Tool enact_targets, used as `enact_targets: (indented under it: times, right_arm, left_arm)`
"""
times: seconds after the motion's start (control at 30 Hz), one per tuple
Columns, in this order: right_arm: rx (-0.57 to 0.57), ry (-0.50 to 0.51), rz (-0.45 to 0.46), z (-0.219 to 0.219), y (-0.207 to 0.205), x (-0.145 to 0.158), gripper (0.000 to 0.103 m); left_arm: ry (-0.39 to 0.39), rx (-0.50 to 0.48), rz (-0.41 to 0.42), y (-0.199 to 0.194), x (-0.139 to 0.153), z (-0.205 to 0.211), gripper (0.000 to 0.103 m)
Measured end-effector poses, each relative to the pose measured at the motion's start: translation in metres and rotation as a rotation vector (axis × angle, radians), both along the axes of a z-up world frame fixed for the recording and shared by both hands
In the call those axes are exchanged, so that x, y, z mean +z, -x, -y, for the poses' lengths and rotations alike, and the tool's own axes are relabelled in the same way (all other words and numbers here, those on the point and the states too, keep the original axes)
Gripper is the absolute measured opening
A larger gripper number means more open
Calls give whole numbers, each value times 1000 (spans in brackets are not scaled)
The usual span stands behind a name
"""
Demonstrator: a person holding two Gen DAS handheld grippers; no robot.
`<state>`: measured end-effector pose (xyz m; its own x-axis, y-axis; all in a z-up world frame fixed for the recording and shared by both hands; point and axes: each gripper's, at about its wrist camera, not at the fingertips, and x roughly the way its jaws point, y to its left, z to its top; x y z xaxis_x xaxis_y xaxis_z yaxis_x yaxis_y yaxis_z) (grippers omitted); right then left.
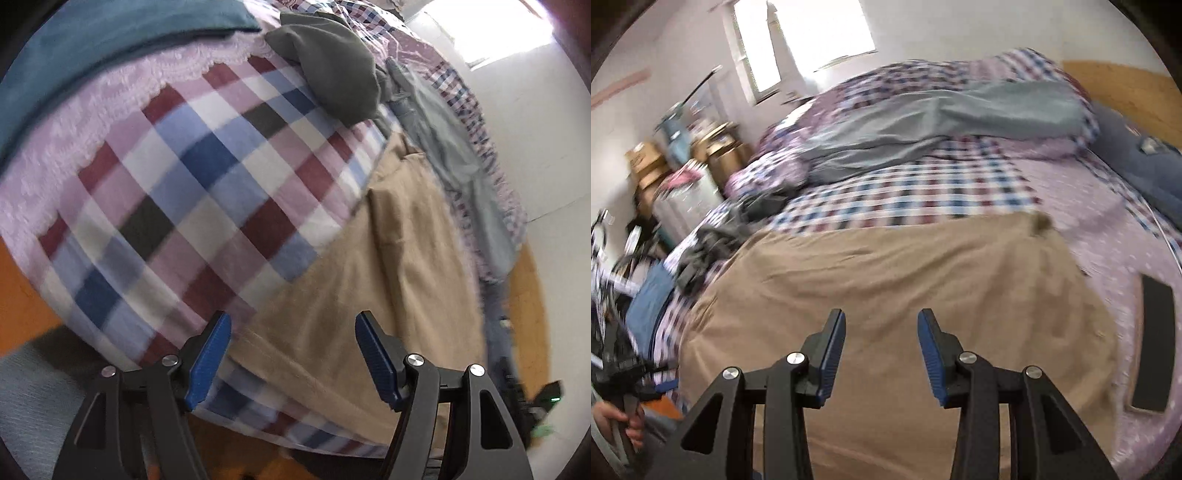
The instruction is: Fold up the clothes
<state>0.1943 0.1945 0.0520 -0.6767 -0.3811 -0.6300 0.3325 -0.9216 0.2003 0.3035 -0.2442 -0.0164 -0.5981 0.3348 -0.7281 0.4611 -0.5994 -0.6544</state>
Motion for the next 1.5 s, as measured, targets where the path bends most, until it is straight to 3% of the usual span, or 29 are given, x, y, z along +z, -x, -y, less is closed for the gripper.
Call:
enact_targets:
  times: [0.17,0.43,0.6,0.67,0.77,0.93,1.07,1.37,1.47,1.5]
  right_arm:
    - [151,-99,-69,52,-26,-3,46]
    - [313,-130,-60,109,-52,-22,50]
    - [419,-130,-12,151,-69,-41,51]
    - [469,-132,-2,169,-77,-48,51]
    - [562,-192,-77,196,-99,-56,51]
    - [689,-262,-176,228,-128,-67,51]
    - [769,-289,-136,242,-132,-79,52]
    - [715,-426,-192,265,-126,-97,49]
    - [690,-433,-211,270,-123,-98,38]
    - [685,-434,-215,271,-121,-98,30]
  left_arm:
    - [-69,-5,12,-7,-12,-14,74]
    - [-193,12,-55,-12,-15,-16,73]
    - [-178,1,-206,-11,11,-16,74]
    - [-179,-2,-207,-9,12,-19,74]
    - [-184,3,-156,-2,4,-20,73]
    - [-229,12,-173,1,4,-16,70]
    - [-250,-6,-210,3,10,-16,70]
    - [-325,-12,-240,8,9,-13,70]
    - [-345,-9,-224,7,5,-13,70]
    - [-349,-5,-212,6,3,-13,70]
